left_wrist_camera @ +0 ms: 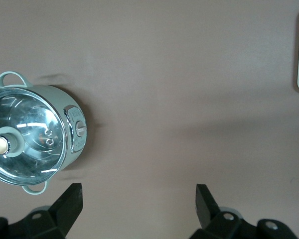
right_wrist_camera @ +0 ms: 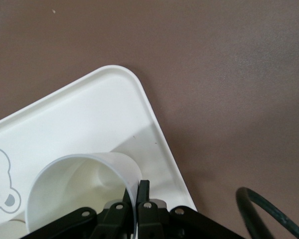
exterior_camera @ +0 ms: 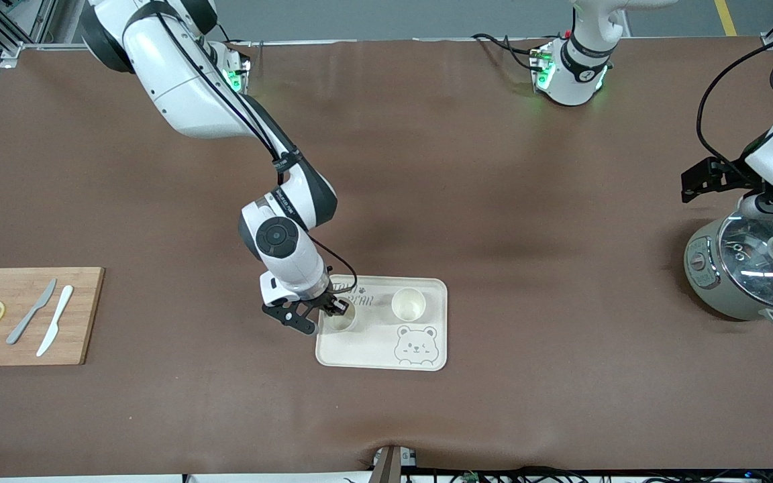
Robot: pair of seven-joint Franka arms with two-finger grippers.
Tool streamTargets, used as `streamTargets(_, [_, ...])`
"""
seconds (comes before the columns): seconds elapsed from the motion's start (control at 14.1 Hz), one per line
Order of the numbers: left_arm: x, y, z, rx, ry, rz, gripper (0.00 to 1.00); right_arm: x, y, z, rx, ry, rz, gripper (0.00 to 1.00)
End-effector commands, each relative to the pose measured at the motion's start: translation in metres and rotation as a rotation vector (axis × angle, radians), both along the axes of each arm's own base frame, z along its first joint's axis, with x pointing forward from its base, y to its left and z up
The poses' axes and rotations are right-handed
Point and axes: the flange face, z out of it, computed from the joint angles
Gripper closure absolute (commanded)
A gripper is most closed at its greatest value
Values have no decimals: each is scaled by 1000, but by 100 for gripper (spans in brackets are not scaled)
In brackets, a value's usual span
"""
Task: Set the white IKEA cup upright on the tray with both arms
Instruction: 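Lower the held cup upright onto the tray beside the first cup, then open the right gripper and lift it away from the cup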
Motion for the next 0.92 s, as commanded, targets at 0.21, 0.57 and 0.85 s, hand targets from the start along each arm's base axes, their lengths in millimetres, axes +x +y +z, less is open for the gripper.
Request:
streamTargets(0.21, [2, -2, 4, 4, 8, -9, 0, 3, 5, 0, -7, -18, -12, 0])
streamTargets(0.57, [2, -2, 5, -5, 5, -2, 0, 6, 2, 9, -1, -25, -16, 0])
streamTargets(0.85, [0, -10, 7, -7, 0, 24, 0, 7, -1, 39, -4, -18, -18, 0])
